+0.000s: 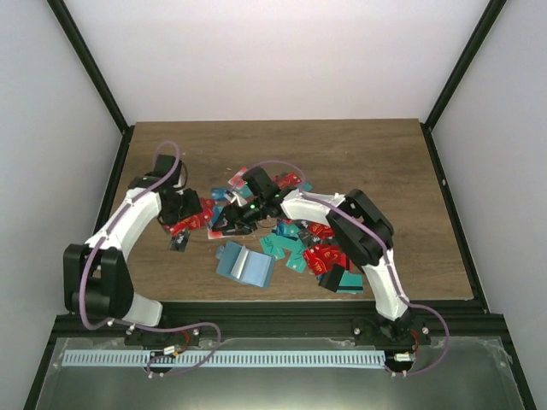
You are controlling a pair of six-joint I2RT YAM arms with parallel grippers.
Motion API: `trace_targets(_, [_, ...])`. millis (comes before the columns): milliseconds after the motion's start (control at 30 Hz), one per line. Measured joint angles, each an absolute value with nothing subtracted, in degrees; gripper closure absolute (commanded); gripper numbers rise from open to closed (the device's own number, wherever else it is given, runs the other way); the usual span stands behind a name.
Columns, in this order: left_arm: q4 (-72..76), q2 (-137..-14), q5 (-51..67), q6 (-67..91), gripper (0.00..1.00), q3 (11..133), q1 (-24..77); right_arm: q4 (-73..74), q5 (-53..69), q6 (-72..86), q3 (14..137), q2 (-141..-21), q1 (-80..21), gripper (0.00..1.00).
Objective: Put the credit cards into the card holder
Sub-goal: Pick up the credit card from the center of the board.
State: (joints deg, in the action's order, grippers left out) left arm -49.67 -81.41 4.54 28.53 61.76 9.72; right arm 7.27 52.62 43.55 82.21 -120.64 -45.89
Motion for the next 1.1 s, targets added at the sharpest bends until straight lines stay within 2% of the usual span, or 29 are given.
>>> trace_targets(233, [-48.97,-92.92,6.87,24.45,0.38,64.86,0.01,6.35,48.53,49.89,91.77,-128.46,-46.11,0.46])
trace_targets(467, [-49.01,-103.02,8.49,20.25,0.37,73.36,-4.56,4.40,41.30,58.78,99.24,-134.76,-48.93,0.46])
trace_targets(833, [-52.31,-114.45,8.51,13.04,0.38,79.83,-6.68,1.50,33.80,72.03,105.51,-141.78,-53.84,0.47])
trace_targets(1100, [-53.39,-114.50,9.39,11.66,0.42,79.50,-6.66,1.15,30.09,80.29,108.33,-143.59,-53.82,0.51])
